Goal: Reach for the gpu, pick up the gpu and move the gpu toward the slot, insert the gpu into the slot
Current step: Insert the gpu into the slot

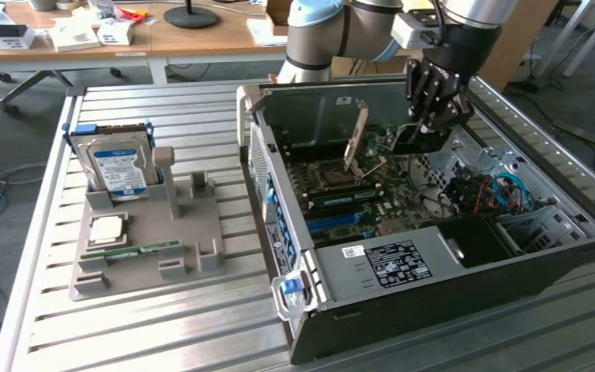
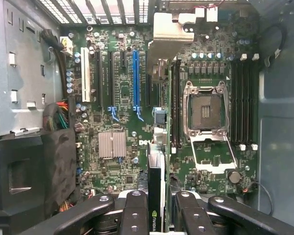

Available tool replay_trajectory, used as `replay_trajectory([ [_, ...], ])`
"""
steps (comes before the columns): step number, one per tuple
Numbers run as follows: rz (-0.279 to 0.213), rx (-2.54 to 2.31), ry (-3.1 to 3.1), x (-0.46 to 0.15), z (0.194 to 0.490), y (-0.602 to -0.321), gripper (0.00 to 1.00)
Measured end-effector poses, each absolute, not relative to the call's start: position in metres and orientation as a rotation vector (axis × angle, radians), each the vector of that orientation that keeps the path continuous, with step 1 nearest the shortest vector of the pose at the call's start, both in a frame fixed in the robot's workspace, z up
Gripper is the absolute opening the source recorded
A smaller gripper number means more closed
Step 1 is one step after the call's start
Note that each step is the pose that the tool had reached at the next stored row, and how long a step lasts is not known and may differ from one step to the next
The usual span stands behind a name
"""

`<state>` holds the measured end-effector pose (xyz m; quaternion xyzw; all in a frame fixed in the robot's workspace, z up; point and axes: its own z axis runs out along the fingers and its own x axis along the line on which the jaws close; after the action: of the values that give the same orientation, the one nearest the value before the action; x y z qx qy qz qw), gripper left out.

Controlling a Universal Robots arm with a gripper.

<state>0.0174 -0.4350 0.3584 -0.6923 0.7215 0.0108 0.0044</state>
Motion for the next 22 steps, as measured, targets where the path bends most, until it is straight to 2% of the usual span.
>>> replay_trajectory([
  [22, 0.033, -2.183, 2.245, -0.006, 0.354, -0.435, 0.26],
])
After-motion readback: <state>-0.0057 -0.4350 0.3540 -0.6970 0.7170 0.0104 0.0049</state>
